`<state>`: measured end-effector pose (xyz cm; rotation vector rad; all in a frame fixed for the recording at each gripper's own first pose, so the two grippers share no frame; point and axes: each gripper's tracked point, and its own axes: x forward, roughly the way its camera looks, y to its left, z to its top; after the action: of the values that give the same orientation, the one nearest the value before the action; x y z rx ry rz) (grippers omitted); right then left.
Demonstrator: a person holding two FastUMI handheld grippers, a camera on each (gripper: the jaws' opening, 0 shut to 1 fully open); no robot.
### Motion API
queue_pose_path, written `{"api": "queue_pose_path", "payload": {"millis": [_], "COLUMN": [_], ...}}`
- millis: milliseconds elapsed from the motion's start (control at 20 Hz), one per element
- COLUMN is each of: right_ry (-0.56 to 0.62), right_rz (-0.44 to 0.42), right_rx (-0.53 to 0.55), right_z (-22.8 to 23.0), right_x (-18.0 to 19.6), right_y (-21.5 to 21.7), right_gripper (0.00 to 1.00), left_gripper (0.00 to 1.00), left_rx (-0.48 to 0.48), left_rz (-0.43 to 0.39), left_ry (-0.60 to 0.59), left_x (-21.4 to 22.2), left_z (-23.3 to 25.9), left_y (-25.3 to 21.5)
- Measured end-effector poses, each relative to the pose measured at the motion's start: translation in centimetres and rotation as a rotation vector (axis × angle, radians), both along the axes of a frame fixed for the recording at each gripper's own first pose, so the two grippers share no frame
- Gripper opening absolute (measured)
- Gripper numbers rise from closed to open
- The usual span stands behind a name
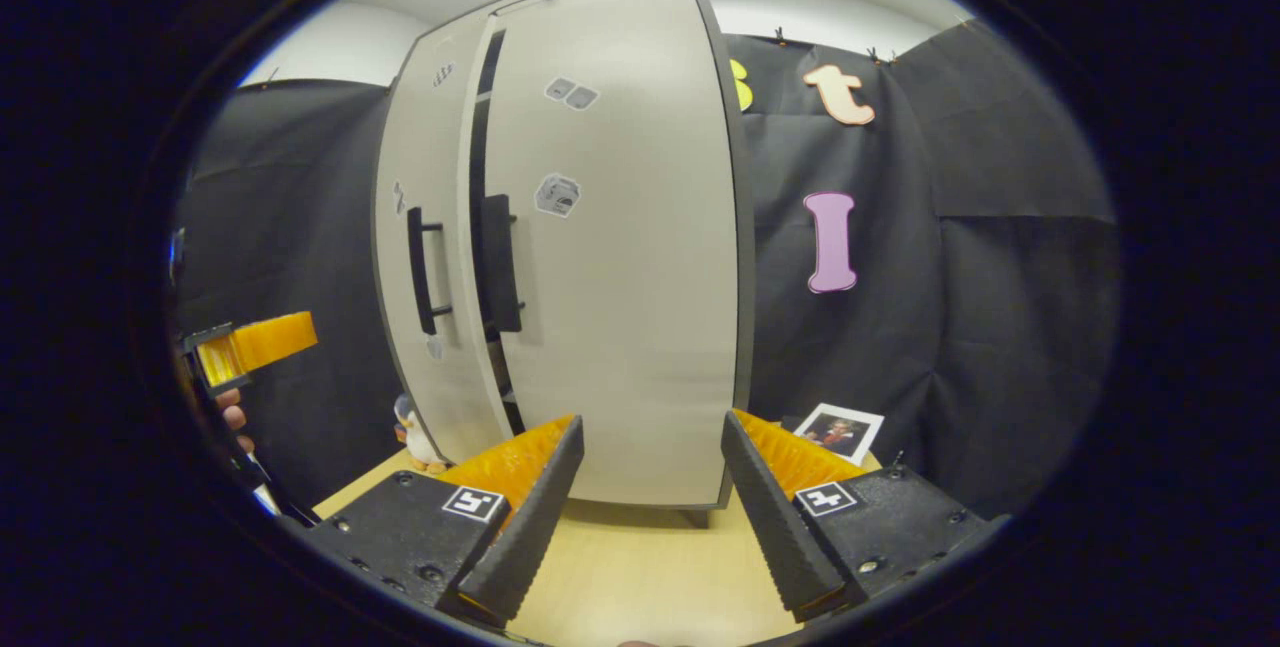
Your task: Grab one shoe with the right hand and put it into the shoe cabinet, grab the other shoe with the left hand and put it into the shoe cabinet; then close the right door with the right hand and the left door with the left hand.
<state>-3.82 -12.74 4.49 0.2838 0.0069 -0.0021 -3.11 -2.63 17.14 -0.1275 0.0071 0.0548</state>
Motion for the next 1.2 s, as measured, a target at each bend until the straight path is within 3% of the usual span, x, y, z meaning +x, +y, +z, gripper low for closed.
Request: {"api": "queue_pose_path", "payload": {"millis": [400, 450, 550, 750, 1200], "right_ry": [-0.007, -0.003, 0.004, -0.013, -0.049], "right_rz": [0.022, 0.028, 0.031, 0.026, -0.017], "right_rx": [-0.024, -0.024, -0.013, 0.010, 0.004], "right_z": [-0.3, -0.5, -0.7, -0.5, 0.2], "right_x": [-2.2, -2.4, -2.7, -3.6, -4.6], "right_y": [-0.6, -0.6, -0.9, -1.2, -3.2], "right_gripper": [0.91, 0.91, 0.91, 0.91, 0.92], "left_gripper": [0.95, 1.00, 0.95, 0.95, 0.95], "left_rx": [0.059, 0.060, 0.061, 0.107, 0.097], "left_rz": [0.006, 0.006, -0.007, -0.035, -0.100], "left_ry": [-0.017, -0.019, -0.019, -0.016, -0.029], "left_x": [-1.9, -2.1, -2.4, -2.4, -1.2], "left_z": [0.6, 0.7, 1.1, 0.9, 1.5], "left_y": [-3.0, -3.4, -4.1, -4.9, -7.6]}}
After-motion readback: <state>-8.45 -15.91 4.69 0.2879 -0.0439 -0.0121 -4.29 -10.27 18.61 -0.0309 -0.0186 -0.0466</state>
